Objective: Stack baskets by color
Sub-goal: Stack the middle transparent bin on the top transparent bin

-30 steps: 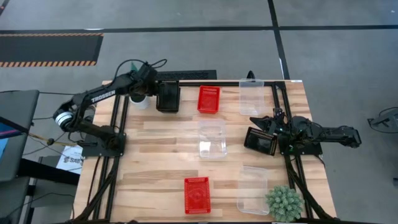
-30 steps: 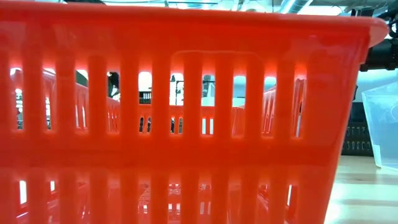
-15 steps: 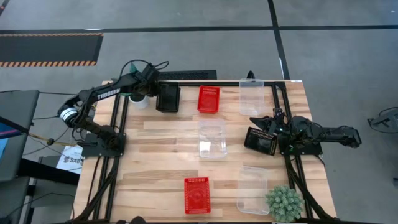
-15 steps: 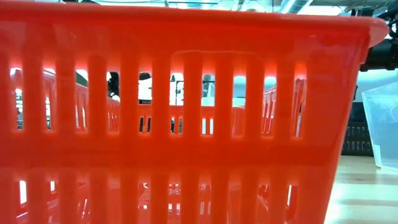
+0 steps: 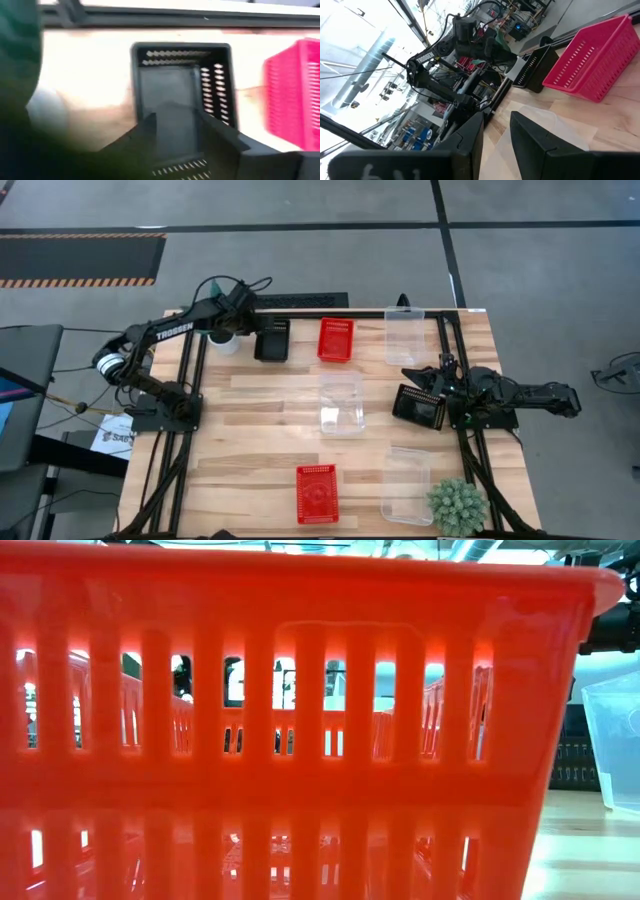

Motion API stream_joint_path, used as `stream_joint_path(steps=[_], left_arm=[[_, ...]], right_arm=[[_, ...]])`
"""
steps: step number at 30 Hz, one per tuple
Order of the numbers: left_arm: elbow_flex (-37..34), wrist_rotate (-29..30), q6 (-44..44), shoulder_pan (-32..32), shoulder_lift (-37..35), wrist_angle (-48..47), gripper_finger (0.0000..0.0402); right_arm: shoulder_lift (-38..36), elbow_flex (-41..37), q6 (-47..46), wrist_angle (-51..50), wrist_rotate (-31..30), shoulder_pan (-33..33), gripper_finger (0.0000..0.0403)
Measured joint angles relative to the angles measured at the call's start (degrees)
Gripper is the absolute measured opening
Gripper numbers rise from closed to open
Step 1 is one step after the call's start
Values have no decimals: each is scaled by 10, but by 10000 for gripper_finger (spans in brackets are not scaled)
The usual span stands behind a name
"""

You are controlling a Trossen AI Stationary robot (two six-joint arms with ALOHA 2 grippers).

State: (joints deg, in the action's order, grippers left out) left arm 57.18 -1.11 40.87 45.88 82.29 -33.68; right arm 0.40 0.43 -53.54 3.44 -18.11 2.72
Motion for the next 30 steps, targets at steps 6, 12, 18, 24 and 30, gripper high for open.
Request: stream_joint_path(steps=[6,12,18,24,30], left_arm=[[54,-49,-7,-36,-23,-43,165],[99,-44,14,-106,-51,-62,166],[121,-27,35,-189,-64,-64,167],[124,-29,66,-302,-74,-67,167],[124,-1,135,-430,-86,-70,167]], right_arm=[[0,0,0,0,0,0,119],[0,0,0,0,0,0,119],[0,0,27,-2,1,0,119],[11,3,42,-15,2,0,119],[71,35,40,-92,19,-11,119]])
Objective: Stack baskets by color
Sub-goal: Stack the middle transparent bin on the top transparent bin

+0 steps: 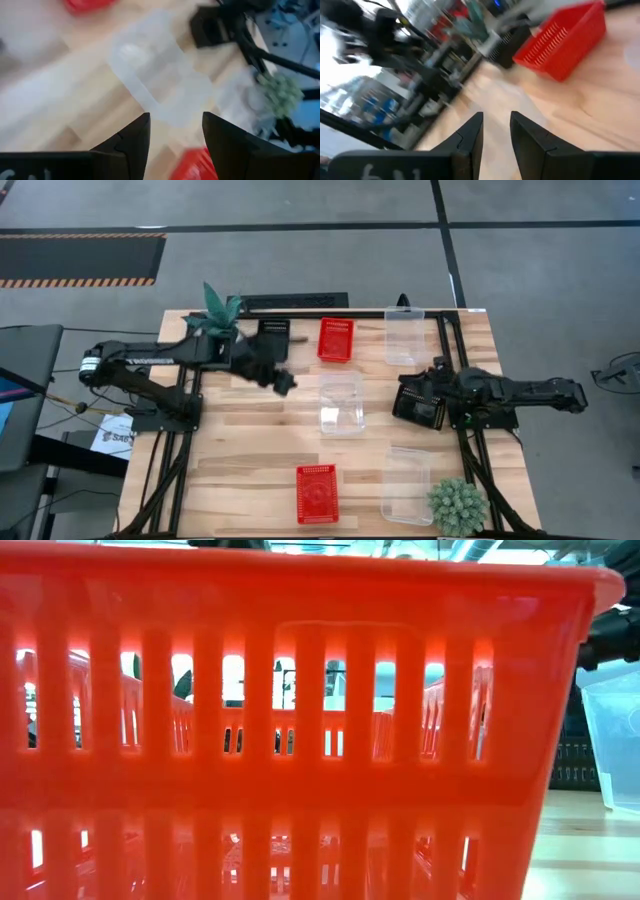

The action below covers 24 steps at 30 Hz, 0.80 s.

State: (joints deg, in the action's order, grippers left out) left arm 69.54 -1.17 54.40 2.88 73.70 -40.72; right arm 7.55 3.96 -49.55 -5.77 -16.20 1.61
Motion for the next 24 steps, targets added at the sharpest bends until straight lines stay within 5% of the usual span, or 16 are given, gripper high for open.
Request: stream_joint_path(steps=[15,24], left_arm=[[0,177,137,-207,-7,-6,167],[-4,274,175,-264,-6,-23,167]], right_arm=[[281,215,65,-13,-14,9,119],[498,432,47,-241,-11,38,119]])
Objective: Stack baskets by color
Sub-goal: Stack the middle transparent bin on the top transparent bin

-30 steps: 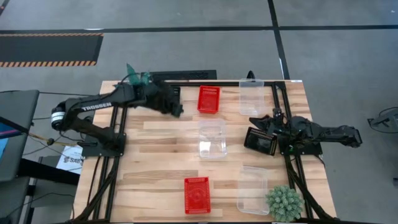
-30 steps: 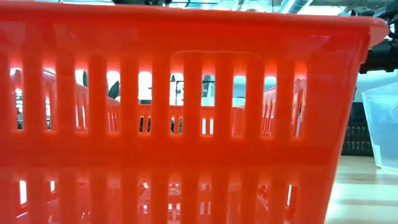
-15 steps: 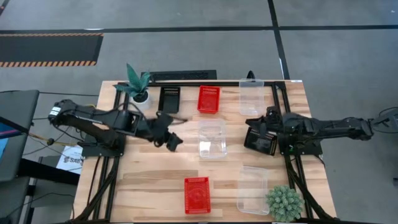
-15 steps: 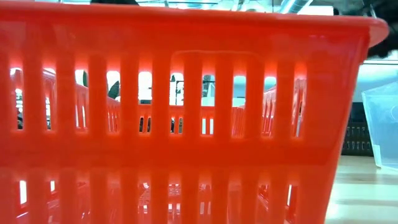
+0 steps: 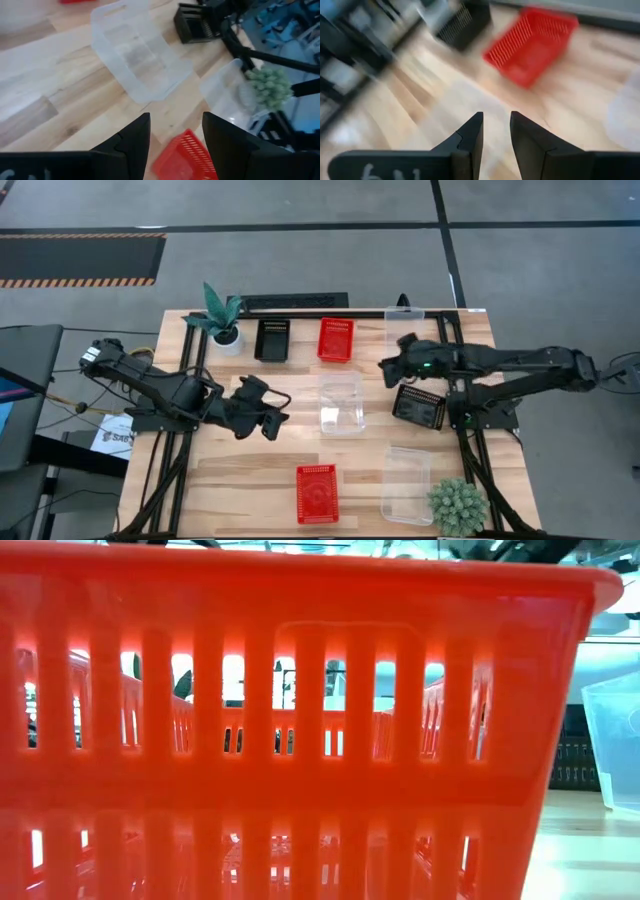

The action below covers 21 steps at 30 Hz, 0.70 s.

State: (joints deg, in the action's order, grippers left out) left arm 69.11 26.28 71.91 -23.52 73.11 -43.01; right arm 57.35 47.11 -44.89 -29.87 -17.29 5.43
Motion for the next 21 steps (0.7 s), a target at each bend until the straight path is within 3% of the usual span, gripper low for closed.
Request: stream_joint_path(steps=[6,10,14,17,21], left_arm=[[0,31,38,-6,0,-45,167],[0,18,28,-13,0,-42,167],[0,8,18,-22,1,-41,167],[0,16,22,-28,1,-41,167],[0,37,50,-28,1,-42,167]], right_arm=[[103,94,-46,-208,24,-9,119],[138,104,-77,-231,129,-38,119],[152,104,-120,-232,193,-125,119],[151,104,-193,-229,164,-205,119],[151,104,-336,-207,33,-276,120]])
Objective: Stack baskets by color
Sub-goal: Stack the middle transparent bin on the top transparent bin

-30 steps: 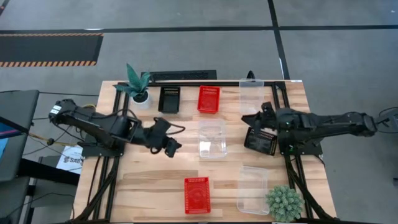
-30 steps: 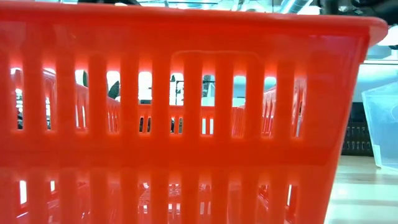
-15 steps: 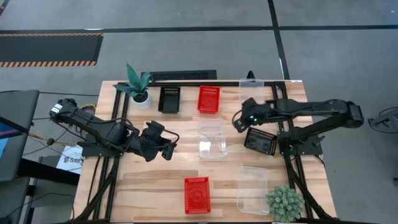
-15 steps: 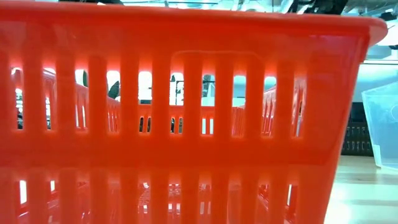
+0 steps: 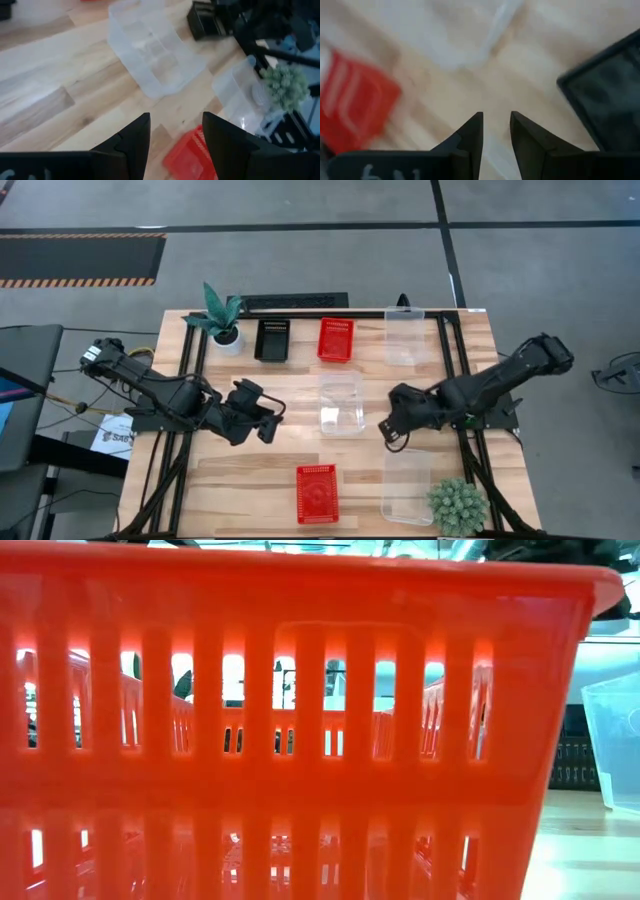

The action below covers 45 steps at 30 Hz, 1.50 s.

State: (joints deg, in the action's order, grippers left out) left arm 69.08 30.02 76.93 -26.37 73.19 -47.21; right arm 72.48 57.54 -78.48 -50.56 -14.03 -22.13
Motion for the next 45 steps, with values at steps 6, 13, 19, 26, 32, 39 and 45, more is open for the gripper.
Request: stream_joint_path(steps=[6,13,19,26,32,39,45], left_arm=[[0,35,3,0,0,0,174],[0,42,8,0,0,-10,215],[0,50,21,1,0,-12,233],[0,51,29,51,45,-4,227],[0,28,-3,113,126,45,226],[0,-66,-72,174,213,143,225],[1,-105,-71,207,272,163,225]], right_arm=[[41,0,-50,50,-52,12,156],[130,0,34,89,-44,114,235],[165,0,98,129,13,167,241],[65,1,59,109,13,133,231],[-15,1,-1,52,-27,80,230],[-34,0,-67,-11,-62,26,230],[-30,1,-103,-36,-71,-7,230]])
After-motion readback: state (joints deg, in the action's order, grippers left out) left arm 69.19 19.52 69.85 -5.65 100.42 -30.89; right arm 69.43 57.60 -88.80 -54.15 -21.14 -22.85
